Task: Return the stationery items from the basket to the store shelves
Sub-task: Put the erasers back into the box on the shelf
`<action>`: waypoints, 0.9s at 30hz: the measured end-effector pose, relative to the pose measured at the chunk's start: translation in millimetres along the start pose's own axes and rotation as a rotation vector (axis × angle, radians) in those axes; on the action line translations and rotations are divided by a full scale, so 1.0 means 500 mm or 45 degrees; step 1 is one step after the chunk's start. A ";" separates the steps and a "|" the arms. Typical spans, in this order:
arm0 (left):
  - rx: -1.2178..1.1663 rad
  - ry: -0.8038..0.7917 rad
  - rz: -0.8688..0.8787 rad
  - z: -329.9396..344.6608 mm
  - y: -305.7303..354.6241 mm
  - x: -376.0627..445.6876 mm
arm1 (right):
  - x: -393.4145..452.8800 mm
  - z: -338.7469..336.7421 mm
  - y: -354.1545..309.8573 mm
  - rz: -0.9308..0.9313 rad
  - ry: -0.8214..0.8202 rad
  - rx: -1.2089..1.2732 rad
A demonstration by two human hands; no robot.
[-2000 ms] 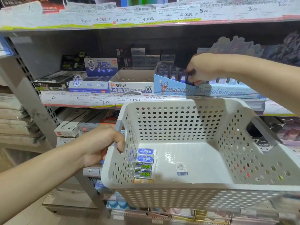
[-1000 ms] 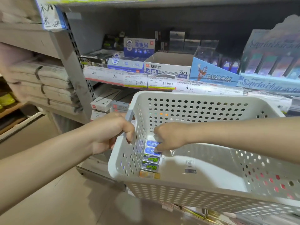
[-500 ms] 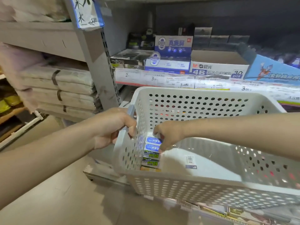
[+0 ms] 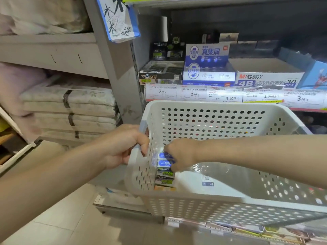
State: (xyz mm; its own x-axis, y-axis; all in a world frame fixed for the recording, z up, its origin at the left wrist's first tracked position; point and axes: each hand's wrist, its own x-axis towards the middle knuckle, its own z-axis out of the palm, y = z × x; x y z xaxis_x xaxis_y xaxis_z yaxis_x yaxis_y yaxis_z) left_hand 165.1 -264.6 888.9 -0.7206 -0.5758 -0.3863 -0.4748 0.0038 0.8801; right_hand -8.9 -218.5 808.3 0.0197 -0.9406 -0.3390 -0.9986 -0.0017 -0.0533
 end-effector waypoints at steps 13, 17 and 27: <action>-0.005 -0.070 -0.002 -0.007 0.023 0.021 | 0.028 -0.031 0.025 -0.079 -0.077 -0.113; 0.021 -0.107 0.016 -0.006 0.023 0.020 | 0.032 -0.034 0.036 -0.114 -0.079 -0.142; -0.010 -0.079 0.049 0.007 0.036 0.029 | -0.009 -0.065 0.051 -0.054 0.040 -0.177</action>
State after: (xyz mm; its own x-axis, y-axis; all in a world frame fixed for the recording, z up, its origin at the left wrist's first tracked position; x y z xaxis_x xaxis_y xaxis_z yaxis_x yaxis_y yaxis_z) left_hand 144.4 -270.2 897.9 -0.7681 -0.5235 -0.3686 -0.4426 0.0181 0.8966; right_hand -36.2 -225.2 839.2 0.0630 -0.9487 -0.3098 -0.9942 -0.0869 0.0641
